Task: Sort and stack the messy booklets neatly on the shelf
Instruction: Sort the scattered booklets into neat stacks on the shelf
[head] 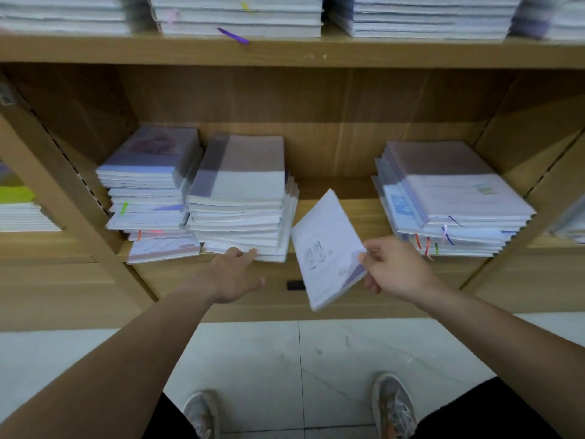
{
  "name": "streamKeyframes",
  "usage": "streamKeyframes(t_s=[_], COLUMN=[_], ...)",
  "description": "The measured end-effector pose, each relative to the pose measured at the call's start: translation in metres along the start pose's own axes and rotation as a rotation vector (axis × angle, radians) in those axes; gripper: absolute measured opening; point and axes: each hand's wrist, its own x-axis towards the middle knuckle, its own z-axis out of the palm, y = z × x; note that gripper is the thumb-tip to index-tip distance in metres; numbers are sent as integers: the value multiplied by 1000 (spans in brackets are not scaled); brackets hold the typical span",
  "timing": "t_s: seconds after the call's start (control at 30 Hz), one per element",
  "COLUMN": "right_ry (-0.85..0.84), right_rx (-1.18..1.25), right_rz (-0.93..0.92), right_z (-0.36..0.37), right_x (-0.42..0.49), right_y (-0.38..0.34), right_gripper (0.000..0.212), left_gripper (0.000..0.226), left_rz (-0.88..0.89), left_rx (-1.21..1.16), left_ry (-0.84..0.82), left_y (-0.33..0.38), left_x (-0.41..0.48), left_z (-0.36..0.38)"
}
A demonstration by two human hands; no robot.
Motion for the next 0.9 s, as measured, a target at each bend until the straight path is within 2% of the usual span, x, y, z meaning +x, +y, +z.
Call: streamKeyframes(t_s=[0.07, 0.27, 0.43, 0.6, 0.73, 0.8, 0.9], right_ry=[60, 195, 145, 86, 22, 15, 34], right_rx=[31, 439, 535, 595, 703, 718, 666], right_rz=[-11, -44, -86, -120, -89, -72, -48], right_z=[-14, -35, 0, 53, 90, 106, 135], right_x=[-17, -49, -9, 39, 81, 103, 140], right_y=[-2, -37, -83, -163, -227, -255, -285], right_gripper=[25, 26, 26, 30, 15, 27, 22], left_gripper=[77, 61, 53, 43, 39, 39, 40], left_rz=[4, -45, -47, -135, -213, -242, -249], left_rx=[-23, -136, -250, -375, -472, -518, -567], left_ry=[20, 128, 274, 447, 498, 500, 497], left_y=[-4, -13, -41, -97, -137, -150, -160], left_x=[0, -10, -38, -64, -76, -76, -70], left_z=[-4, -18, -36, -53, -54, -52, -50])
